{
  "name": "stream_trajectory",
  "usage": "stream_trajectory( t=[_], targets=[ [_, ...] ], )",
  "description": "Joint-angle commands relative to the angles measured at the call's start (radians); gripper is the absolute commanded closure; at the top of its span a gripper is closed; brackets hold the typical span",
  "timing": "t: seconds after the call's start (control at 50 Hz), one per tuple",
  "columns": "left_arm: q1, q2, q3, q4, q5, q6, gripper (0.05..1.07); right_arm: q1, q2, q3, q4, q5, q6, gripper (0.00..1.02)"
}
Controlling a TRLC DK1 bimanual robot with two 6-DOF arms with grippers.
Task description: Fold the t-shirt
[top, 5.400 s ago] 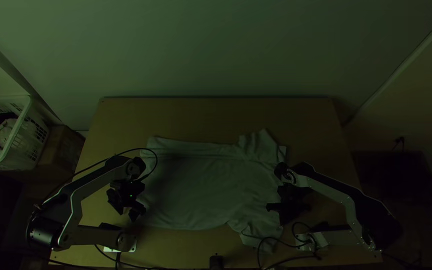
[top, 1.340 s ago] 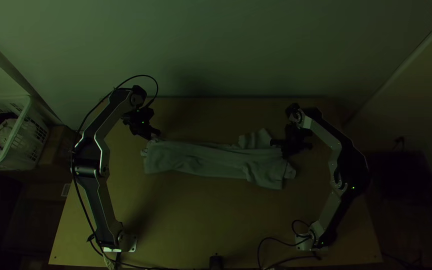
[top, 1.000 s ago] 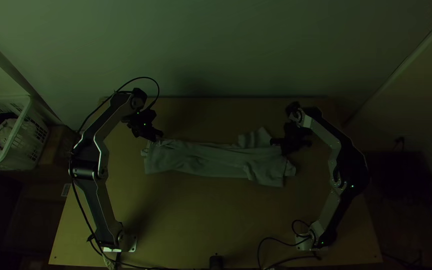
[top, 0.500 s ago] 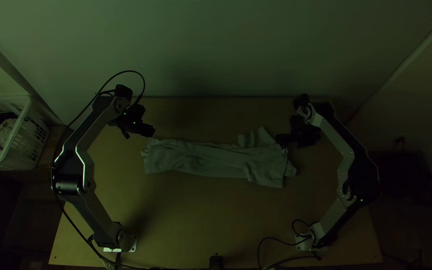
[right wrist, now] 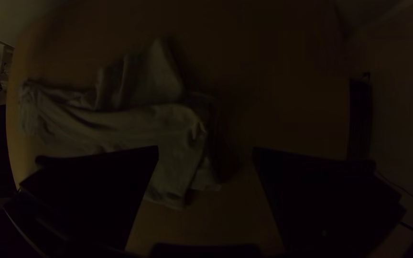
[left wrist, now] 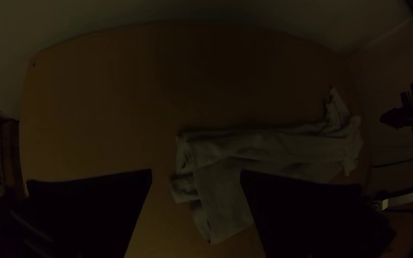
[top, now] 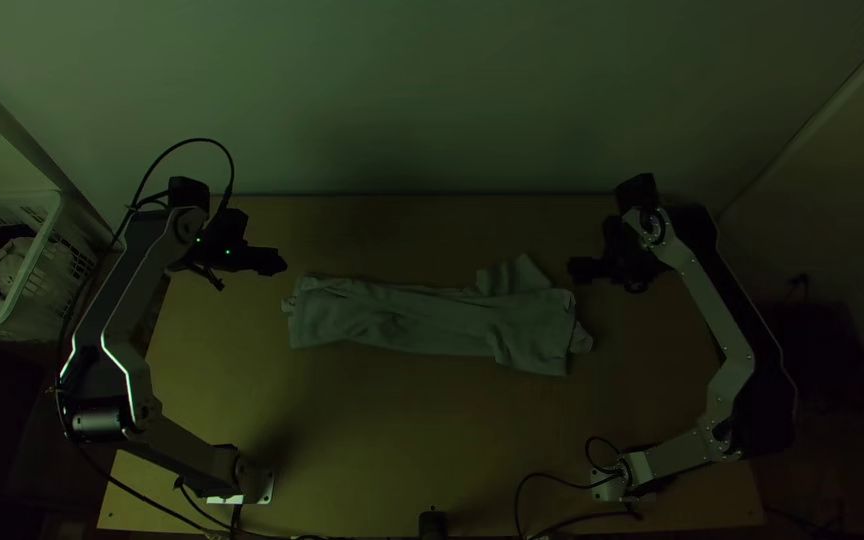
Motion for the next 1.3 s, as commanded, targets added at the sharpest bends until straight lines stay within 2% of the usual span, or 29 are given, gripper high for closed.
stream_trajectory(
  t=[0.0,0.22,0.36,0.52,0.62,0.96,1.28],
  targets=[
    [0.043,-0.059,-0.077,0.024,0.061,-0.023,0.12,-0.004,-0.061,0.013,-0.018,0.004,0.040,0.12],
    [0.092,-0.106,-0.212,0.088,0.113,-0.028,0.12,-0.018,-0.127,0.028,-0.018,0.001,0.061,0.12],
    [0.121,-0.106,-0.300,0.142,0.165,-0.016,0.10,-0.035,-0.150,0.047,-0.018,-0.039,0.061,0.10],
    [0.158,-0.040,-0.350,0.186,0.242,-0.004,0.10,-0.044,-0.161,0.065,-0.018,-0.054,0.060,0.10],
    [0.178,-0.004,-0.376,0.235,0.285,0.003,0.10,-0.047,-0.164,0.070,-0.018,-0.055,0.060,0.06],
    [0.199,0.169,-0.375,0.235,0.470,0.010,0.10,-0.065,-0.187,0.030,-0.017,-0.059,0.063,0.04],
    [0.129,0.224,-0.366,0.246,0.479,-0.004,0.10,-0.071,-0.207,0.008,-0.017,-0.059,0.064,0.04]
  ],
)
